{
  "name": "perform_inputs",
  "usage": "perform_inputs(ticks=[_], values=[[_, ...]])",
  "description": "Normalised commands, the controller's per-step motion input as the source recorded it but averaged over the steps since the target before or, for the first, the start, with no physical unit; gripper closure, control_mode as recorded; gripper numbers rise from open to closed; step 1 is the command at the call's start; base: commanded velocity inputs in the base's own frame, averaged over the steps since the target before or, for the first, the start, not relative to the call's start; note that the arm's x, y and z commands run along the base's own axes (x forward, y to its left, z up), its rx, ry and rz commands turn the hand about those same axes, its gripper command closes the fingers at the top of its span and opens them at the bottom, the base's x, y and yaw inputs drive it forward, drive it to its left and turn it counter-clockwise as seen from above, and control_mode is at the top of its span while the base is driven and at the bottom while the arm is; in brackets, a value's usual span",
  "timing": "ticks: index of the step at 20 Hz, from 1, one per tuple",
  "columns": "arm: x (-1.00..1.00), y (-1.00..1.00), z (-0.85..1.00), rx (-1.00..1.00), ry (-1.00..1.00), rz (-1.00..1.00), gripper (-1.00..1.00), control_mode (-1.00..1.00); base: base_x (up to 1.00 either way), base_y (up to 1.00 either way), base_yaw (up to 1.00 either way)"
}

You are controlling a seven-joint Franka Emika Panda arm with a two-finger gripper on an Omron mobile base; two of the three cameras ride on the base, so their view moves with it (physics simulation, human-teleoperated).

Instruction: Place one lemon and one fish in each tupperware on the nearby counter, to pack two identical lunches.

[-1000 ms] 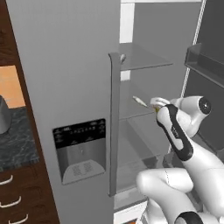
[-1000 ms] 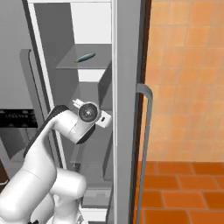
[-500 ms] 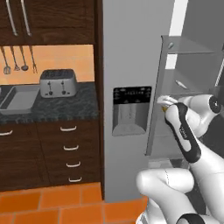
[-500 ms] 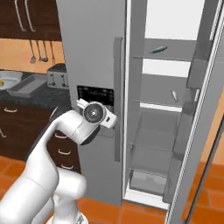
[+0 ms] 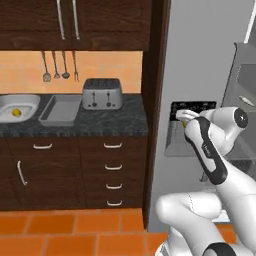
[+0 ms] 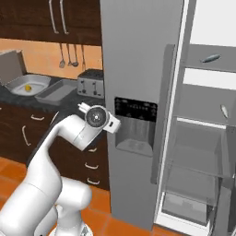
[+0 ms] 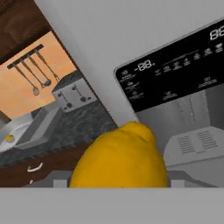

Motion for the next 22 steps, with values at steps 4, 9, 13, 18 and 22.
perform_inputs(ticks=[4,9,13,18,22], values=[[0.00,0.00,0.00,0.00,0.00,0.00,1.00,1.00,1.00,1.00,0.01],[0.00,0.00,0.00,0.00,0.00,0.00,1.00,1.00,1.00,1.00,-0.04],[0.00,0.00,0.00,0.00,0.00,0.00,1.00,1.00,1.00,1.00,-0.19],[0.00,0.00,0.00,0.00,0.00,0.00,1.00,1.00,1.00,1.00,-0.35],[0.50,0.27,-0.50,-0.21,0.27,-0.13,1.00,-1.00,0.50,0.50,-0.17]])
